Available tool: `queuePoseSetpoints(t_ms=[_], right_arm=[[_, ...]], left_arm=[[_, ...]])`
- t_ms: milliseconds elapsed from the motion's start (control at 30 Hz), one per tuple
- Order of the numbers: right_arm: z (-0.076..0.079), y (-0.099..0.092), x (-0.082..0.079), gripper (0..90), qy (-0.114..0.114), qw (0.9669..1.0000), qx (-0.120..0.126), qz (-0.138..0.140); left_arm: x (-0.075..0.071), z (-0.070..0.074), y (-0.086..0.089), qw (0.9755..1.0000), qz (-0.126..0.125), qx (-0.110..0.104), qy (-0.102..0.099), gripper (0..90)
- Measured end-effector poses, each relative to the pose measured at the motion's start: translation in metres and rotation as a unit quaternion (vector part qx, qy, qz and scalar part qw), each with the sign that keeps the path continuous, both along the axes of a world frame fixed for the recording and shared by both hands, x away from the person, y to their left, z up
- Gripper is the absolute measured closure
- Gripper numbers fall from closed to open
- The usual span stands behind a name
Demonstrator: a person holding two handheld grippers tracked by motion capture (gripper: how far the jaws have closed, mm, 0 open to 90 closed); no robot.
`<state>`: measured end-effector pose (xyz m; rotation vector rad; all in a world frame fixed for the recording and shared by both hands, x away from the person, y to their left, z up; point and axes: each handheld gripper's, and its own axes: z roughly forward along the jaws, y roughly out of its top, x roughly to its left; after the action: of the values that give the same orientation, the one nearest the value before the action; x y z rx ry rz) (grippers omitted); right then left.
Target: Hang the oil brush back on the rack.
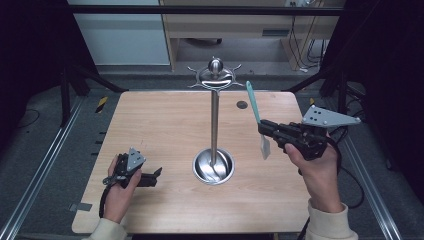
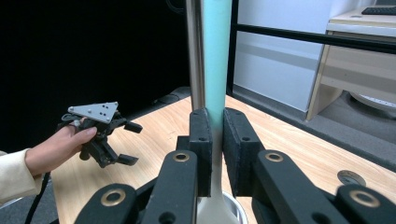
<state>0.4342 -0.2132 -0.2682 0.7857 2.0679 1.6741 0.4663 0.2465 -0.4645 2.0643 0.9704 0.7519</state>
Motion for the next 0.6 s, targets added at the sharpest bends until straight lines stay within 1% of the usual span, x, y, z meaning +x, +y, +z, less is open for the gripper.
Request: queuePoseSetpoints(t_ms=[333, 600], right_arm=[[-0.0010, 0.0046, 0.0018, 82.4, 0.005, 1.0000, -0.003, 0.004], [-0.0043, 0.0080, 0.0048, 82.4, 0.007, 1.0000, 0.002, 0.006]], left_arm=[[-0.0002, -0.0003, -0.0001, 1.0000, 0.000, 0.000, 0.001, 2.5], [-0.0004, -0.0005, -0.0005, 1.0000, -0.001, 0.001, 0.001, 2.5]])
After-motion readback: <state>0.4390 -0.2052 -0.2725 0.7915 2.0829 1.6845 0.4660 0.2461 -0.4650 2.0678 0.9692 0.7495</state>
